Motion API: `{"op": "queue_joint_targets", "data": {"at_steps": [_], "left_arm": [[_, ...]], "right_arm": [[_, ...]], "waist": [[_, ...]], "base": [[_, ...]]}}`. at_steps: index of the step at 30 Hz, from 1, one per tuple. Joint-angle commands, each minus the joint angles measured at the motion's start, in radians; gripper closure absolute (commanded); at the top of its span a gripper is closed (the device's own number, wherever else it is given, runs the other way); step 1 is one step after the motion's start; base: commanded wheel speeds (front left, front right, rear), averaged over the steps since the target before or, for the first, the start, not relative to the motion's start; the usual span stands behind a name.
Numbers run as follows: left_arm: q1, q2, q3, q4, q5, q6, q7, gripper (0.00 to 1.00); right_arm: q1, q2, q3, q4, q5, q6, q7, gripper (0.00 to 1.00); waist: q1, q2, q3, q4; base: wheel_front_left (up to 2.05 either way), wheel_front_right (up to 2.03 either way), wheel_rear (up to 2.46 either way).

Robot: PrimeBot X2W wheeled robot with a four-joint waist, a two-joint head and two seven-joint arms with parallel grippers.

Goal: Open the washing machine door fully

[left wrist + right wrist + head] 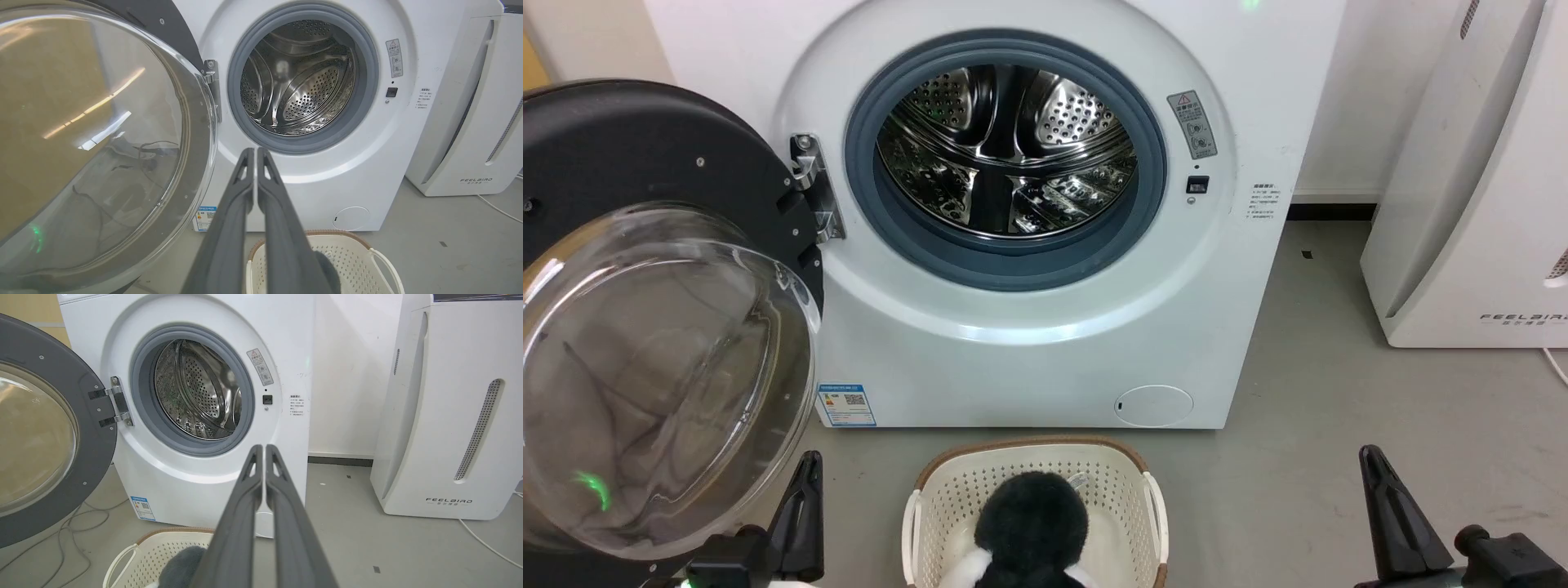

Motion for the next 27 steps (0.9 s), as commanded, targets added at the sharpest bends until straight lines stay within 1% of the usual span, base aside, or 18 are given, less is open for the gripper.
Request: {"op": "queue_joint_targets", "data": {"at_steps": [1, 27], "left_arm": [[-0.002, 0.000, -0.001, -0.002, 0.001, 0.002, 0.005, 1.00], [-0.019, 0.000, -0.017, -0.025, 0.013, 0.023, 0.060, 1.00]], "right_arm": [[-0.003, 0.000, 0.000, 0.000, -0.002, 0.000, 0.004, 1.00], [-0.030, 0.001, 0.006, -0.004, -0.022, 0.000, 0.058, 1.00]], "waist": [[0.0001, 0.0000, 0.001, 0.000], [0.0001, 0.0000, 0.017, -0.002]], "base": [[0.00, 0.00, 0.00], [0.00, 0.00, 0.00]]}}
